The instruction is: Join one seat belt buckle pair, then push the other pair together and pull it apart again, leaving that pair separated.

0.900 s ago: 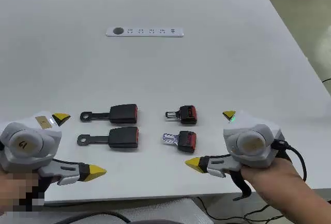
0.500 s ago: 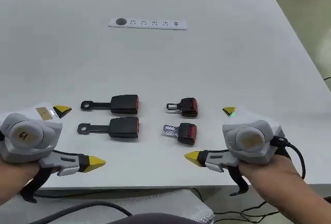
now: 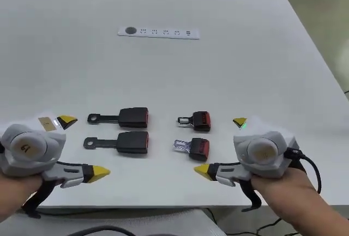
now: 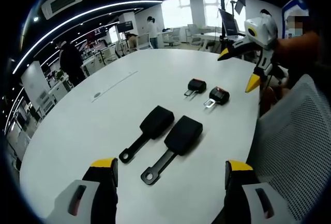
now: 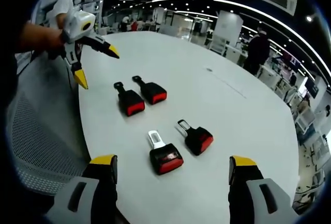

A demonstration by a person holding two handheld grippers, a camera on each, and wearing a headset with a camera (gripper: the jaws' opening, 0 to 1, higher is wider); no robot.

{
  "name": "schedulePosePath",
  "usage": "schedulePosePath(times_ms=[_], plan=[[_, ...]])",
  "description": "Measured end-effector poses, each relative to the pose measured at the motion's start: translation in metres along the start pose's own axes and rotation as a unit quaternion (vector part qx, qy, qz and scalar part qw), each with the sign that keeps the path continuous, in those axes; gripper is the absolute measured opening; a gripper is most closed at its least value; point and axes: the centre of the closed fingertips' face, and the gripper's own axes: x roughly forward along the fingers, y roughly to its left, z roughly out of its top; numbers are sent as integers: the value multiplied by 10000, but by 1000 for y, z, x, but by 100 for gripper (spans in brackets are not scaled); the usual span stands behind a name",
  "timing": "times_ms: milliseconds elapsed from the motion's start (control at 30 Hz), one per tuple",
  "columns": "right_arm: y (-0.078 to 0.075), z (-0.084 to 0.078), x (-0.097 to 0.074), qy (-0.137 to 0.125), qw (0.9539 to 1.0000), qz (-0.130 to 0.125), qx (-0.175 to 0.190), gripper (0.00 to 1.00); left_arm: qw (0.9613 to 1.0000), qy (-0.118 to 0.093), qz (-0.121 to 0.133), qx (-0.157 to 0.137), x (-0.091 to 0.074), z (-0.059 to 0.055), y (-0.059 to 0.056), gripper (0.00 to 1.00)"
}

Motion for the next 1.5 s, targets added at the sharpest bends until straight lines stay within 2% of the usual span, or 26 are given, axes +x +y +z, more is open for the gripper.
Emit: schedulePosePath(times_ms=[300, 667, 967, 1133, 1300, 1500], plan=[[3, 0, -1, 40, 10000, 56, -18, 89, 9999, 19, -80, -72, 3, 0, -5, 89], [5, -7, -4, 103, 9999, 49, 13, 89, 9998, 61, -96, -148, 8, -8, -5, 88], [2, -6, -6, 108, 9999, 28, 55, 86, 9998, 48, -96, -142, 9, -3, -6, 88], [0, -5, -5, 105, 9999, 14, 51, 82, 9998, 82, -107, -144, 10, -5, -6, 88], [-1, -5, -5, 114, 9999, 4, 63, 83, 9998, 118, -147, -117, 11, -6, -8, 88], [-1, -6, -5, 155, 9998, 87, 43, 82, 9996, 156, -238, -9, 17, -4, -6, 88]])
